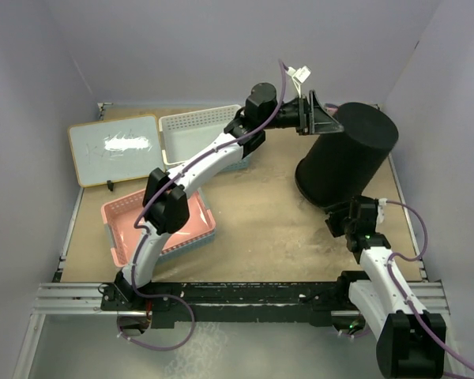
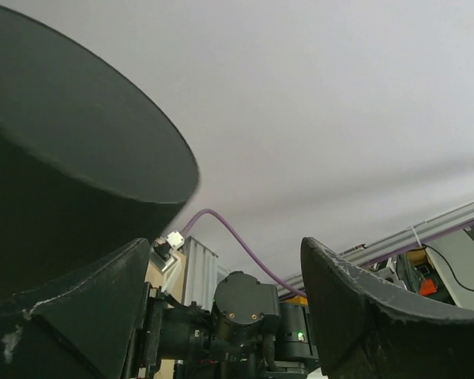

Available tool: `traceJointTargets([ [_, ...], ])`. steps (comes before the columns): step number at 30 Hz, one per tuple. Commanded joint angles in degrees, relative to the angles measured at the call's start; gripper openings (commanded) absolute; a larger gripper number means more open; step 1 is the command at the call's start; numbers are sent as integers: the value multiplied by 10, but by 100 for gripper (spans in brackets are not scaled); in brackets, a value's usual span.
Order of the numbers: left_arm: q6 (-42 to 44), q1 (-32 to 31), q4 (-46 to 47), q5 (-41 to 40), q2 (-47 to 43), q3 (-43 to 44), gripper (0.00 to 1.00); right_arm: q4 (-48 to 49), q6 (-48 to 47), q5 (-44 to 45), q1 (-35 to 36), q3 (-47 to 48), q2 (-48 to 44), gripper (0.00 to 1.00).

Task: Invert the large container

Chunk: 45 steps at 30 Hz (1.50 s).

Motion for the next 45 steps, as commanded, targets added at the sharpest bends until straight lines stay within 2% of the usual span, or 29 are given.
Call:
traceJointTargets([
  [1,-2,-1,22,11,-7,5,74,-4,1,17,1,11,-5,57],
  [9,50,0,-32,0,-27,-1,74,-2,-38,3,1,18,-18,57],
  [13,96,4,-81,-13,-45,-1,75,41,-64,-45,1,22,1,58],
  [17,156,15,-150,-46,-74,-8,75,124,-111,-110,2,23,41,59],
  [21,235,35,-227,-105,-126,-50,75,212,-132,-201,6,23,90,60],
  [24,261,63,-247,-158,-186,-126,75,227,-165,-213,40,32,105,61],
  [29,262,138,-237,-223,-283,-241,75,177,-271,-121,190,108,134,64],
  [33,292,174,-278,-323,-350,-303,75,123,-338,-33,271,193,199,65],
  [38,304,193,-300,-410,-404,-362,76,41,-417,76,299,328,315,66],
  [41,307,194,-307,-421,-416,-379,76,2,-451,139,299,409,386,67],
  [45,311,194,-323,-428,-423,-393,76,-7,-515,215,289,473,459,68],
])
